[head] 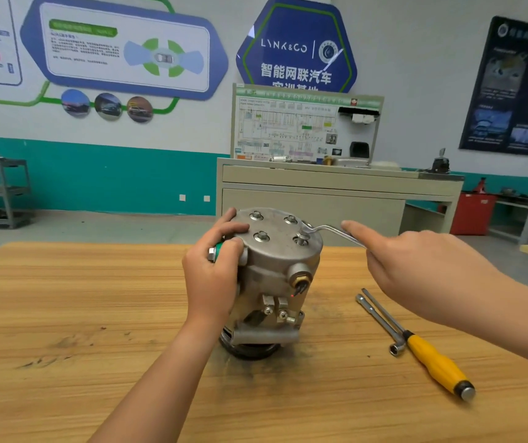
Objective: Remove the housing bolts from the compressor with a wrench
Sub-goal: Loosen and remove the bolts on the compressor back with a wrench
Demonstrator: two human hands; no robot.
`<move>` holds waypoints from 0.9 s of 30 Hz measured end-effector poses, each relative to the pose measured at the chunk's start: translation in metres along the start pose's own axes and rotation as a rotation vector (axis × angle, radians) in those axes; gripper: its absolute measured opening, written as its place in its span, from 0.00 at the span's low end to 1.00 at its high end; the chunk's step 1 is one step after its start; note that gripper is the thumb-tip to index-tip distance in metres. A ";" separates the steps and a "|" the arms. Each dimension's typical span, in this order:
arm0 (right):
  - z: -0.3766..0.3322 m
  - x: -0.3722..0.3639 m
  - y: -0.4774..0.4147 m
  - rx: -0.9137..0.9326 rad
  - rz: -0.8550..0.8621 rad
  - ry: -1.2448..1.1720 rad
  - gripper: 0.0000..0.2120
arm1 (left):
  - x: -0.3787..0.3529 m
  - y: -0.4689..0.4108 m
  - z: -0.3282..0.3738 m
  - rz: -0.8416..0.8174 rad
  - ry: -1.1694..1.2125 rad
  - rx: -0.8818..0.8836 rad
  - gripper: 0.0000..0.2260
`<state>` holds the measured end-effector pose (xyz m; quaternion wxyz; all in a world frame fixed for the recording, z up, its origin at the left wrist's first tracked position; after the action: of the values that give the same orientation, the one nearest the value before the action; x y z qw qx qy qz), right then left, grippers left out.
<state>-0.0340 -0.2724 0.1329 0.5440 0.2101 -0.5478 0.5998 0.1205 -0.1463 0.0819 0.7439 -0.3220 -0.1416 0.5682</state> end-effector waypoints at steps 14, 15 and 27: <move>-0.007 0.004 -0.001 -0.082 -0.055 0.254 0.30 | 0.001 -0.001 -0.002 -0.007 0.013 -0.018 0.11; -0.007 0.003 -0.001 -0.084 -0.059 0.257 0.29 | 0.002 -0.001 -0.002 -0.005 0.024 -0.017 0.11; -0.042 -0.025 0.021 -0.074 -0.204 0.215 0.31 | 0.010 0.001 -0.006 -0.005 0.043 0.021 0.12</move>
<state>-0.0302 -0.2420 0.0894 0.6652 0.1792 -0.4837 0.5399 0.1262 -0.1388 0.0754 0.7514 -0.3260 -0.1204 0.5609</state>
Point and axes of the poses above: each hand's wrist, its own y-axis away from the middle knuckle, its own x-axis out of the back of the hand, z = x × y, the point moved 10 cm from there along -y, towards the middle knuckle, and after that the axes turned 8 degrees about -y, right-handed, at the moved point
